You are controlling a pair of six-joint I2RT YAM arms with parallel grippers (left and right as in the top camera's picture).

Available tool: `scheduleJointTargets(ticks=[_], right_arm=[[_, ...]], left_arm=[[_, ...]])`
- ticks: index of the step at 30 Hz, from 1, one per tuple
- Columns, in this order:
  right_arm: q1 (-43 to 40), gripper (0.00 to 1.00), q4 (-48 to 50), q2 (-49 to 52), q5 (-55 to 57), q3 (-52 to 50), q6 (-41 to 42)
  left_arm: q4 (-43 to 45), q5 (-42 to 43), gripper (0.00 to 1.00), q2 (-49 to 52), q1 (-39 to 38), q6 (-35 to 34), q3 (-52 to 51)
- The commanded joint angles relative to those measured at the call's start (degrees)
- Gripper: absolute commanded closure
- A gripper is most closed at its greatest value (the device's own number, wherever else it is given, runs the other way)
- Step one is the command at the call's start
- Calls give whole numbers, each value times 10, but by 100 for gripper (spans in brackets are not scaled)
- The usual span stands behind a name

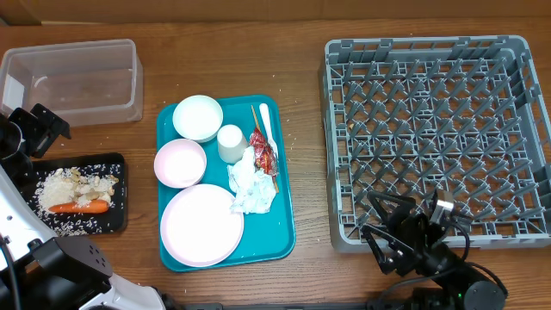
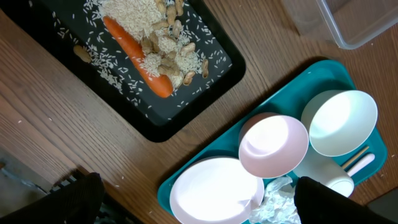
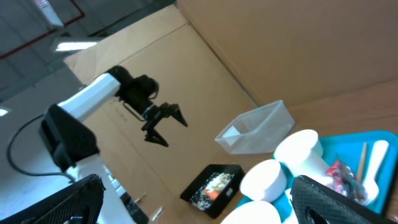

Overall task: Sort waste into correct bins and load items into the dishwasher rack
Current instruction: 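Move the right gripper to the small white cup and grasp it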

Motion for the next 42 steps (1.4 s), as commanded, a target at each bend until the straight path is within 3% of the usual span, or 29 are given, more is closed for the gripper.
scheduleJointTargets(ticks=[1,9,22,28,33,37,42], right_arm=[[-2,0,-56,-5,5,87,-61],[-2,0,-335,52,118,304,-247],[8,1,-379,326,116,476,-318],[125,1,-417,487,181,582,-377],[319,0,-503,610,411,682,-451],[455,0,-543,749,565,746,-455],[492,0,-527,894,573,776,-454]], left_arm=[[-1,0,0,-12,2,-9,-2],[-2,0,0,-12,2,-9,-2],[-1,0,0,-12,2,-9,-2],[-2,0,0,-12,2,-9,-2],[-2,0,0,-12,2,-9,-2],[-1,0,0,-12,2,-9,-2],[-1,0,0,-12,2,-9,-2]])
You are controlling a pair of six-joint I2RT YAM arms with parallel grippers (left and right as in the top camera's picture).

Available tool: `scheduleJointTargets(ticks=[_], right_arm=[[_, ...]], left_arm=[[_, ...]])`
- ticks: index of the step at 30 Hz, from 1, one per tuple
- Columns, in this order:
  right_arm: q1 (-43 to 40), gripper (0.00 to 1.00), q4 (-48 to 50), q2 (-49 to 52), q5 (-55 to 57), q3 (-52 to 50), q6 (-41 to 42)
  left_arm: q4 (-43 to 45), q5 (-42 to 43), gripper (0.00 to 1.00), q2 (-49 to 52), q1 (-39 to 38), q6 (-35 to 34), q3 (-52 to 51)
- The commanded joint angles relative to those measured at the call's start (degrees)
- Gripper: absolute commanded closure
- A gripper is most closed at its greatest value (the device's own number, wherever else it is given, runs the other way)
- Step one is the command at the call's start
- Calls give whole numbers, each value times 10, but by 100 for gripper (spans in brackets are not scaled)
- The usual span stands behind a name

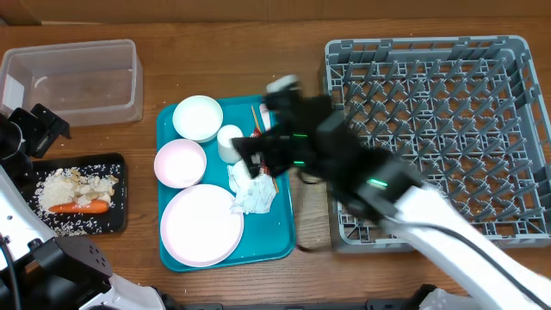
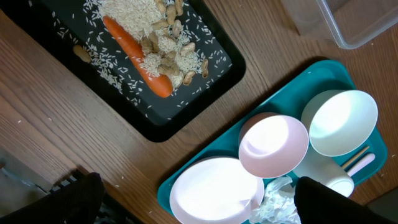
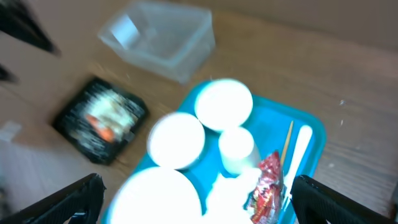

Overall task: Sort waste into correct bins and load items into the dishwasher rack
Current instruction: 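Move the right gripper to the small white cup and grasp it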

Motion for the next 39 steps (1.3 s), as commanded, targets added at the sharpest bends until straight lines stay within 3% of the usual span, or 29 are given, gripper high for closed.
scheduleJointTargets(ticks=[1,13,36,39], right_arm=[[13,0,16,107,66,24,-8],[13,0,165,242,66,25,-42],[12,0,243,369,68,25,-88],[12,8,242,369,68,25,-88]], left_arm=[[-1,0,0,-12,2,-9,-2],[-1,0,0,-12,2,-9,-2],[-1,0,0,-12,2,-9,-2],[-1,0,0,-12,2,-9,-2]])
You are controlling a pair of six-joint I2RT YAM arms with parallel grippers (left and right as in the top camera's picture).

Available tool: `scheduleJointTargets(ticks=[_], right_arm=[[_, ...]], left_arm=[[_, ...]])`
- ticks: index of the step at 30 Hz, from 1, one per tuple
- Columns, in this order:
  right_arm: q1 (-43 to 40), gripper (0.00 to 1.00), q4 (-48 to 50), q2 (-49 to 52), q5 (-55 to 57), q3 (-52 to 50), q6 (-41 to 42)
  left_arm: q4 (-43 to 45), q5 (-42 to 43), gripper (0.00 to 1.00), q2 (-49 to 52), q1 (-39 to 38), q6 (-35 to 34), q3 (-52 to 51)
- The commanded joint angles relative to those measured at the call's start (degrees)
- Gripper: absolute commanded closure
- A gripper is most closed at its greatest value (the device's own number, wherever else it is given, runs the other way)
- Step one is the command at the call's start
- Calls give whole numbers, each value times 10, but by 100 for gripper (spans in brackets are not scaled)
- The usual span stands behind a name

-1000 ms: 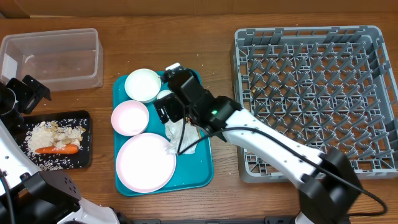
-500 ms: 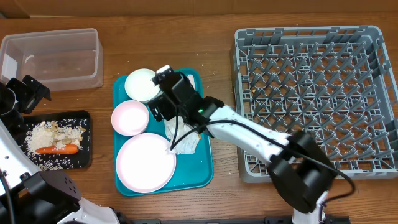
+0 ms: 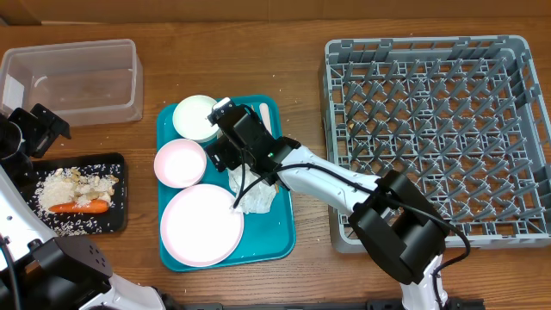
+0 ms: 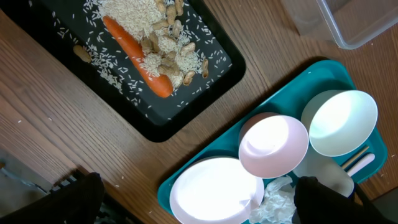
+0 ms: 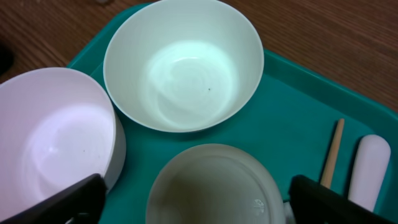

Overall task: Sort waste into correct bins and load items into the dishwasher rack
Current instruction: 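Move the right gripper to the small white cup and grasp it, then carry the white cup right and set it upright in the gray rack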

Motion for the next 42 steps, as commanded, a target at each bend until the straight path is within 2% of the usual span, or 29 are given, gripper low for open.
scheduleJointTargets(ticks=[1,12,16,35,42], right_arm=[[-1,8,2,9,3,11,-4],[-2,11,-7,9,4,11,-4],[-7,20,-10,9,3,11,-3],[-13,34,-9,7,-1,13,24],[-13,39,-14,-27,-23,17,24]], left_arm=[[-1,0,0,-12,2,-9,-2],[-1,0,0,-12,2,-9,-2],[-1,0,0,-12,2,-9,-2],[-1,0,0,-12,2,-9,-2],[-1,0,0,-12,2,-9,-2]])
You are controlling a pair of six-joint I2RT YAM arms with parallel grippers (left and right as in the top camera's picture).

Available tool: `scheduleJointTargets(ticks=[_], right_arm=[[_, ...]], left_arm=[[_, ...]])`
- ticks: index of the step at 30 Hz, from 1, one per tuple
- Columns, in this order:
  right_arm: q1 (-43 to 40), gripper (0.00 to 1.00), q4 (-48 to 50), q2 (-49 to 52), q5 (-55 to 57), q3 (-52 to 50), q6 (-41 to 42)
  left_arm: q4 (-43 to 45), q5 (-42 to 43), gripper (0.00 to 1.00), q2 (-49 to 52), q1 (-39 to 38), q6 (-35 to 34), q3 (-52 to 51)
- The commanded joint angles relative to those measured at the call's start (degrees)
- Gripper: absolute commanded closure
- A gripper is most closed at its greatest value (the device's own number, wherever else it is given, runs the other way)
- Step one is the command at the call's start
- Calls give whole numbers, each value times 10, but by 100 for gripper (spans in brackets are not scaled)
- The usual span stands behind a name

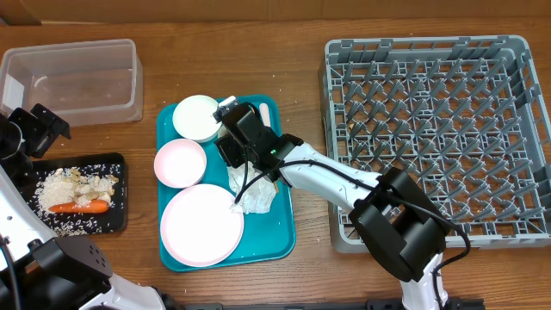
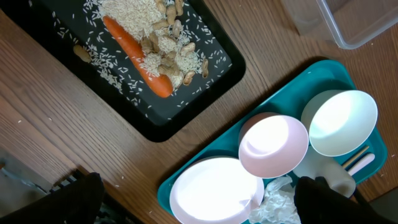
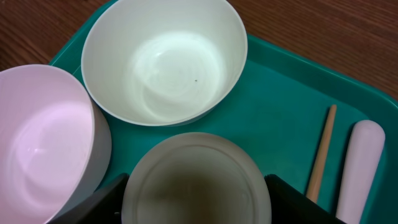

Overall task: Sort waste into correct bins and load items into the dishwasher rack
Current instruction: 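Carry the white cup right and set it upright in the gray rack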

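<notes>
A white cup (image 3: 196,180) stands upright on the teal tray (image 3: 280,106), between a white bowl (image 3: 165,59) and a pink bowl (image 3: 43,143). My right gripper (image 3: 196,202) is shut on the cup, one finger against each side; from overhead the right gripper (image 1: 234,142) covers the cup. A chopstick (image 3: 320,152) and a white spoon (image 3: 360,168) lie to the right of it. A white plate (image 1: 202,226) and crumpled tissue (image 1: 254,191) lie nearer on the tray. My left gripper (image 2: 199,202) hangs open, high over the table's left side.
The grey dishwasher rack (image 1: 413,45) fills the right side. A clear plastic bin (image 1: 69,45) stands at the back left. In front of it a black tray (image 1: 123,194) holds rice, peanuts and a carrot (image 1: 79,207). A red wrapper (image 1: 265,157) lies beside the tissue.
The right gripper's fingers stood wide apart on either side of the cup; now they rest against its sides. The left arm and everything else on the tray are unchanged.
At first the right arm was folded at the table's near edge by the rack, fingers open. Then it was over the tray. After that it hung low above the white cup with fingers wide, and now it is shut on the cup. The left arm stayed still.
</notes>
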Motion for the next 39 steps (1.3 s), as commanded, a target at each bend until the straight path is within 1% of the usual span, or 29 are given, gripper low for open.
scheduleJointTargets(ticks=[1,6,9,11,16,20,23,27,28,31,32,35,39], right_arm=[[-2,39,-3,-37,-13,16,8],[-13,42,-27,-102,-13,16,10],[-27,43,-47,-149,-13,16,43],[-35,44,-58,-178,-13,16,47],[-82,43,-98,-264,23,16,46],[-153,43,-158,-318,57,16,44],[-235,42,-210,-347,59,16,31],[-348,41,-256,-356,58,16,26],[-392,42,-269,-354,58,16,17],[-465,41,-284,-346,58,15,14],[-487,39,-287,-342,58,15,14],[-537,37,-291,-326,57,12,14],[-567,37,-288,-301,54,3,14]], left_arm=[[-1,0,0,-12,2,-9,-2],[-1,0,0,-12,2,-9,-2],[-1,0,0,-12,2,-9,-2],[-1,0,0,-12,2,-9,-2],[-1,0,0,-12,2,-9,-2],[-1,0,0,-12,2,-9,-2],[-1,0,0,-12,2,-9,-2],[-1,0,0,-12,2,-9,-2],[-1,0,0,-12,2,-9,-2],[-1,0,0,-12,2,-9,-2],[-1,0,0,-12,2,-9,-2],[-1,0,0,-12,2,-9,-2],[-1,0,0,-12,2,-9,-2]])
